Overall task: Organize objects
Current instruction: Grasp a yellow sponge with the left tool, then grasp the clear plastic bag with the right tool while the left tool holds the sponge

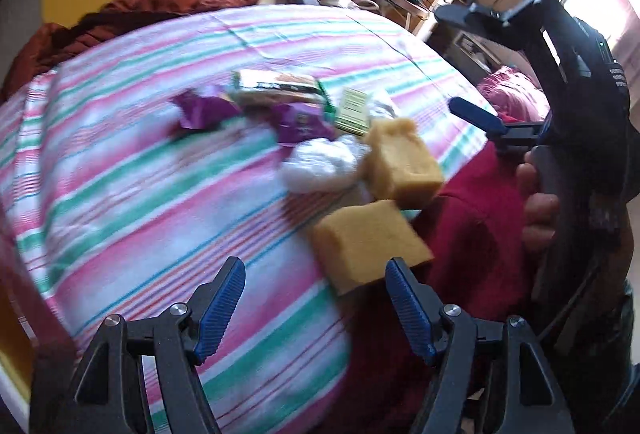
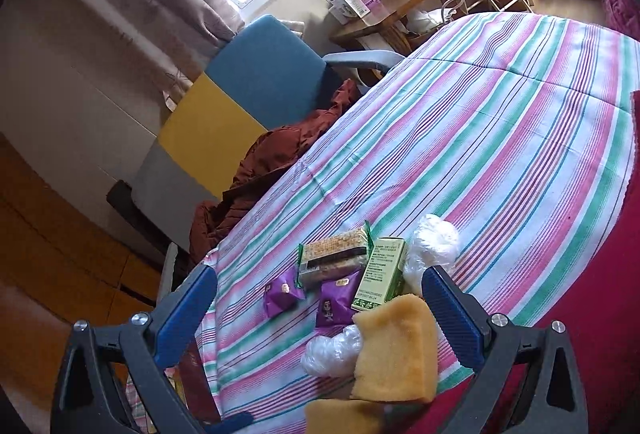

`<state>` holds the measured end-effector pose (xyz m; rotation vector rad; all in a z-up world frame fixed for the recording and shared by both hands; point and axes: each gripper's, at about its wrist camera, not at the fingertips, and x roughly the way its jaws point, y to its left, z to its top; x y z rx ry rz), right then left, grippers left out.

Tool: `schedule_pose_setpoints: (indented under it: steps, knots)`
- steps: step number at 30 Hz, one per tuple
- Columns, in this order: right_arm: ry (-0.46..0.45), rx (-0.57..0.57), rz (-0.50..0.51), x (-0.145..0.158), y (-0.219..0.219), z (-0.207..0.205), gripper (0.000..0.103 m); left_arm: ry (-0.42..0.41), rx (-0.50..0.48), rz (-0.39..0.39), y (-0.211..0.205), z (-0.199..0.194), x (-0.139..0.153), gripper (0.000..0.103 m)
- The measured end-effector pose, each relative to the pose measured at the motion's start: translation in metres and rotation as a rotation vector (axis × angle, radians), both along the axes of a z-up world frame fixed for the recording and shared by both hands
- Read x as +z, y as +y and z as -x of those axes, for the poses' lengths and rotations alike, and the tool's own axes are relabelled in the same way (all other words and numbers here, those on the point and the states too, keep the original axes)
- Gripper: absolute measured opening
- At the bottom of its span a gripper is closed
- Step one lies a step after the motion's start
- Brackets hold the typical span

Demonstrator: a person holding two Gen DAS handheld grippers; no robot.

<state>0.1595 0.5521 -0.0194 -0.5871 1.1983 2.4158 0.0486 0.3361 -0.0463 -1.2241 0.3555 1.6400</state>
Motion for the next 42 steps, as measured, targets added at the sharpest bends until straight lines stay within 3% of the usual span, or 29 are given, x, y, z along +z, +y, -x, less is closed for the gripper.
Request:
schedule_pose_setpoints:
  steps: [3,8,10,14,19,24,31,33,36,42]
  knots:
    - [0.025,0.001,0.002,0.001,0.000,-0.003,0.103,-0.077,-0.025,-0.001,0.019,-0.002,-0.006,0.078]
    - [0.037,0.028,-0.015,0.005,-0.003,-0.002,0.103,-0.113,-0.057,0.018,0.050,-0.009,-0.013,0.079]
    - [0.028,0.034,-0.023,0.005,-0.005,0.000,0.103,-0.104,-0.060,0.036,0.061,-0.011,-0.016,0.082]
    - [0.023,0.029,-0.007,0.002,-0.002,-0.002,0.103,0.010,-0.063,0.092,0.075,-0.022,-0.025,0.079]
    - [0.011,0.024,0.018,-0.002,0.002,-0.002,0.103,-0.032,-0.035,0.056,0.047,-0.010,-0.033,0.063]
    - [-0.042,0.048,0.013,-0.004,0.000,0.007,0.103,0.003,0.050,0.059,0.004,0.011,-0.026,0.063]
    - [-0.123,0.069,0.008,-0.008,-0.003,0.018,0.103,0.113,0.169,0.063,-0.048,0.028,-0.032,0.063]
    - [-0.136,0.087,-0.017,-0.006,-0.007,0.020,0.103,0.101,0.167,0.064,-0.047,0.027,-0.037,0.063]
    - [-0.185,0.170,-0.124,0.002,-0.025,0.032,0.102,0.158,0.146,0.072,-0.041,0.018,-0.039,0.063]
    - [-0.426,0.338,-0.311,-0.007,-0.072,0.072,0.087,0.125,0.154,0.042,-0.049,0.023,-0.039,0.063]
